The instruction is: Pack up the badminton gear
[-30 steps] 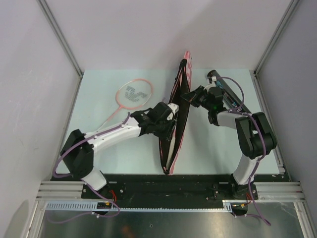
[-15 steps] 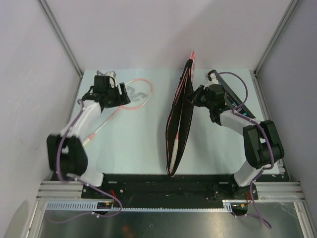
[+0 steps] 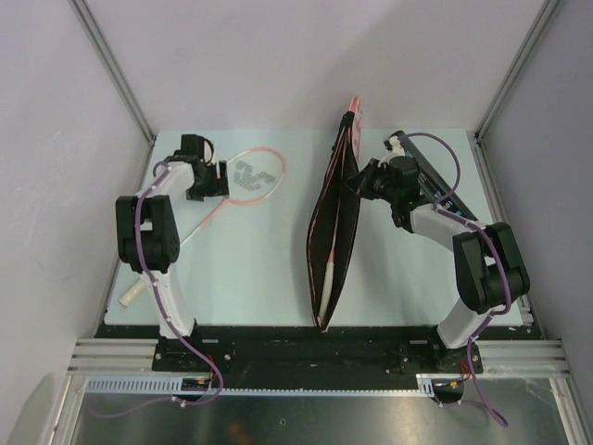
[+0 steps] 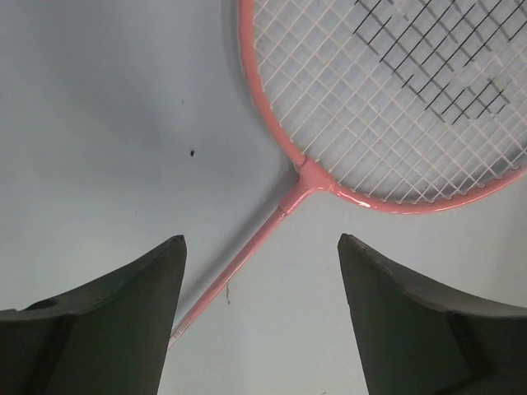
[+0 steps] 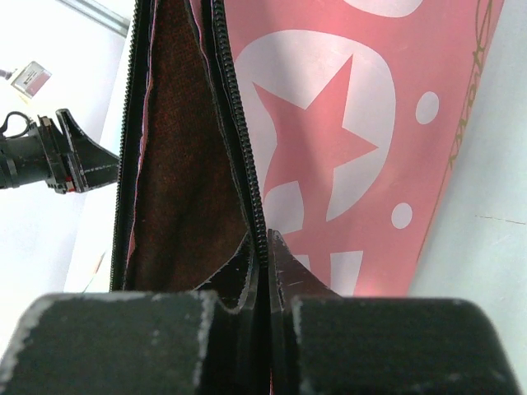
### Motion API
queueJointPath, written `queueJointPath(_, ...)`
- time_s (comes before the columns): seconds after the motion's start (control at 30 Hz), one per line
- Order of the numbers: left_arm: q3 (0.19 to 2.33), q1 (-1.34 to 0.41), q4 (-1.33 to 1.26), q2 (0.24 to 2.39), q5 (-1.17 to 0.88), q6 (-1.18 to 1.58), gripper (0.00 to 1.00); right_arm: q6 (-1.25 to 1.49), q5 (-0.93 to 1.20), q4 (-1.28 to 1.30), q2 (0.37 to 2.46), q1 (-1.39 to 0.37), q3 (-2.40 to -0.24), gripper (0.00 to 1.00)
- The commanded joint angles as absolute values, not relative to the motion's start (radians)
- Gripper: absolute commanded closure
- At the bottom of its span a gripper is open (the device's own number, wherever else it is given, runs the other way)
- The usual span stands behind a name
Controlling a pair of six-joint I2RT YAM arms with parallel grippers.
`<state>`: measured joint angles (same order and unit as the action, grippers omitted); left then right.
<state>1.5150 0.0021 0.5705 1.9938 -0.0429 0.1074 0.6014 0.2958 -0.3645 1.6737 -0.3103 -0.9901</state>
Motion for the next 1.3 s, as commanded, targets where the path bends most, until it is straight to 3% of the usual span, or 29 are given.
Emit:
queueJointPath(0.0,1.552,-0.003,0.618,2.023,-0.014,0.032,0.22,0.571,0.341,-0.354,1.666,-0.308,-1.022,1.0)
queueJointPath(0.33,1.505,-0.021,0.637,2.06,0.06,0.054,0.27,0.588,0.357,-0.383,1.667,-0.295,-1.02,1.0)
queueJointPath(0.53,1.514,-0.066,0.653,2.106,0.118,0.067,0.61,0.591,0.356,-0.383,1.664,-0.298,-1.02,1.0)
queueJointPath(0.7,1.529,-0.126,0.693,2.123,0.147,0.158,0.71,0.588,0.342,-0.376,1.661,-0.304,-1.022,1.0)
queueJointPath(0.8,1.529,-0.135,0.696,2.102,0.013,0.208,0.79,0.589,0.331,-0.376,1.658,-0.314,-1.02,1.0)
queueJointPath(0.9,1.555,-0.176,0.716,2.083,0.017,0.253,0.84,0.588,0.322,-0.377,1.654,-0.325,-1.02,1.0)
queueJointPath(1.03,1.543,-0.189,0.723,2.063,-0.152,0.363,0.99,0.589,0.311,-0.376,1.652,-0.334,-1.02,1.0)
queueJointPath(1.23,1.506,-0.261,0.716,2.011,-0.219,0.55,0.99,0.586,0.298,-0.376,1.652,-0.347,-1.02,1.0)
queueJointPath(1.27,1.515,-0.268,0.715,2.008,-0.213,0.552,0.94,0.586,0.295,-0.374,1.654,-0.347,-1.022,1.0)
